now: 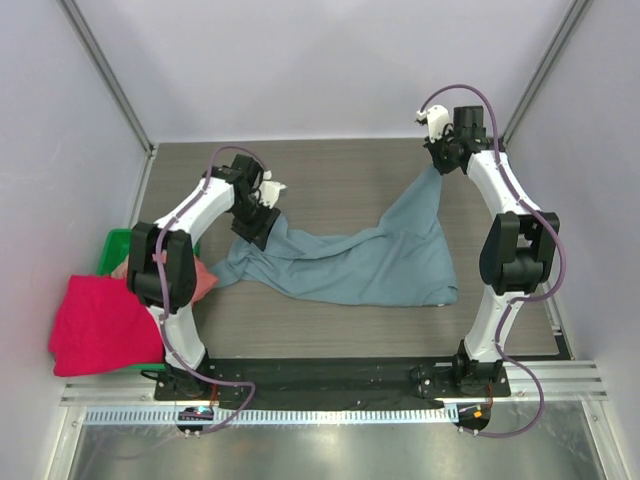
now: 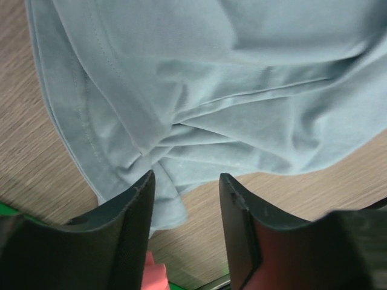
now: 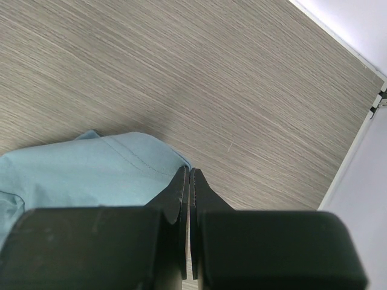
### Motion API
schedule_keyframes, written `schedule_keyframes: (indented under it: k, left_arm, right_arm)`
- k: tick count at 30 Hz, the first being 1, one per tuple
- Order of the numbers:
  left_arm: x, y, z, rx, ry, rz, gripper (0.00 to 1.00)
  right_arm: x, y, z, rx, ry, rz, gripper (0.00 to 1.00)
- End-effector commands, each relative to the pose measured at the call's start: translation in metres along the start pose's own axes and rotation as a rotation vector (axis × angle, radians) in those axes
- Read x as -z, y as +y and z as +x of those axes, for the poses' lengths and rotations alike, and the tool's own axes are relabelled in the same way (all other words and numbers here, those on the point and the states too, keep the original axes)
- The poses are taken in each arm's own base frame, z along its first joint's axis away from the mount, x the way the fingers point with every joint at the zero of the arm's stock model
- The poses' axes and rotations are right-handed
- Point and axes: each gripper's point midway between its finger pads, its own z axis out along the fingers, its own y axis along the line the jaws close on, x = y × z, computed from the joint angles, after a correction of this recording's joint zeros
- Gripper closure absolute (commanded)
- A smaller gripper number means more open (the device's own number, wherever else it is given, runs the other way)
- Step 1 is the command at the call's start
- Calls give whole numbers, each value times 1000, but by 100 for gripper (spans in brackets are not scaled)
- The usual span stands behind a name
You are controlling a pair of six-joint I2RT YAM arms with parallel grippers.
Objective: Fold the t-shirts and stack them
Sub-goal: Flatten the tshirt out
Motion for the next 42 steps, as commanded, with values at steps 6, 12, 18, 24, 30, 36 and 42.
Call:
schedule_keyframes:
  k: [6, 12, 18, 24, 30, 36, 42]
  left_arm:
    - [-11, 27, -5, 53, 15, 39, 55]
    - [-21, 28, -5, 53, 39, 59, 56]
    - [-29, 23, -7, 71, 52, 103, 59]
    - [-34, 22, -4, 76, 66, 116, 62]
    - [-36, 21, 0, 74, 84, 123, 77]
    - [-19, 20, 0, 38, 70, 106, 100]
    - [56, 29, -37, -58, -105, 2, 100]
  right_arm:
    - [33, 1, -27, 18, -90, 16, 99]
    - [35, 7, -20, 17, -79, 4, 99]
    - [36, 7, -17, 22, -72, 9, 99]
    - [37, 6, -18, 27, -75, 9, 99]
    - [38, 7, -18, 26, -76, 8, 99]
    - [50, 2, -26, 33, -98, 36, 99]
    - [87, -40, -56, 35, -153, 223, 99]
